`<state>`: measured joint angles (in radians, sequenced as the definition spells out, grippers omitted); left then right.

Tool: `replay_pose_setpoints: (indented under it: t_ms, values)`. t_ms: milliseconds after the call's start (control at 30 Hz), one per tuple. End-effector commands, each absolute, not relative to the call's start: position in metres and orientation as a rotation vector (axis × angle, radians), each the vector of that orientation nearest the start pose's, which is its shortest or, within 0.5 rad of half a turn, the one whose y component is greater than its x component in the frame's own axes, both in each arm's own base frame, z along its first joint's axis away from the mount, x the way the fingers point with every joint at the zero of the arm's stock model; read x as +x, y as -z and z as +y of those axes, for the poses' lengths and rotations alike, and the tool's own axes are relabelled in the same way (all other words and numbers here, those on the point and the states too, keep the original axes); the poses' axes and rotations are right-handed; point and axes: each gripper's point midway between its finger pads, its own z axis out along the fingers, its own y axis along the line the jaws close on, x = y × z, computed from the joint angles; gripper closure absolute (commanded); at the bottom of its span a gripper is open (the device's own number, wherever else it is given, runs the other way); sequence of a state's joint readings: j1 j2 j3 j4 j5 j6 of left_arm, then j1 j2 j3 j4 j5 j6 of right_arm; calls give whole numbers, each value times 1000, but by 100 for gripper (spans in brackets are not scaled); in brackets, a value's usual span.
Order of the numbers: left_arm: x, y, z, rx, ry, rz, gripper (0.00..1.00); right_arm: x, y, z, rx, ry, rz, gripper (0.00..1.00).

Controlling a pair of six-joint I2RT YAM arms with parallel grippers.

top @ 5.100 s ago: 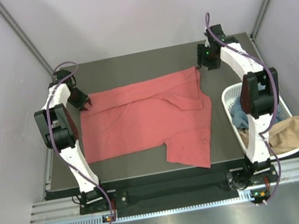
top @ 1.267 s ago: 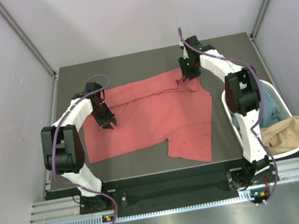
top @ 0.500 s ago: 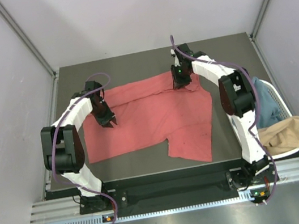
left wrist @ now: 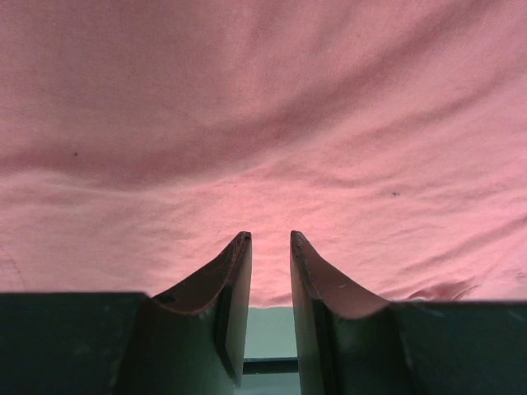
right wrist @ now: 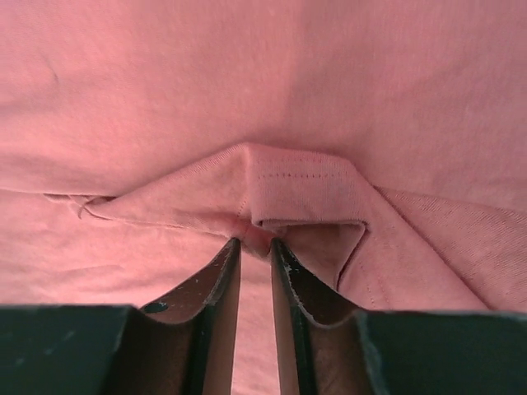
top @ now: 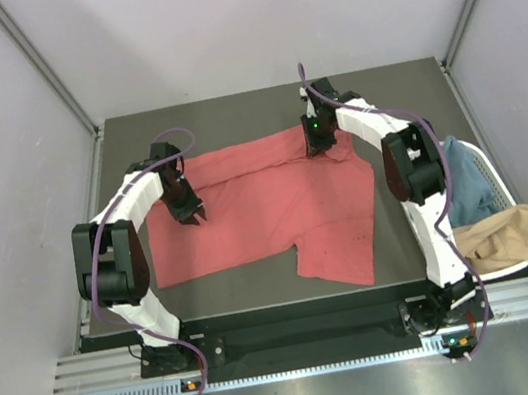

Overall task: Fold and stack the t-shirts
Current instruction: Fold the tshirt

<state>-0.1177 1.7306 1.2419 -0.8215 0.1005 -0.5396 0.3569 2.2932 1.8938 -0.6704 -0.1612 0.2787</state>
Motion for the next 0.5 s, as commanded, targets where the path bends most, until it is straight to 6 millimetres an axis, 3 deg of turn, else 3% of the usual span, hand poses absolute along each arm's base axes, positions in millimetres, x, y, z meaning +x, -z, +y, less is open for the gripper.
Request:
replay_pose_setpoints:
  t_ms: [0,233,467]
  values:
    - [335,-77,-77,-561,266,2833,69,503,-59,226,-183,-427,2587,82]
    - [338,-75,-79,-564,278,2836,69,500,-70,226,-190,-435,2581,99]
    - [340,-75,-79,-569,282,2832,69,482,-79,229,-178,-490,2617,100]
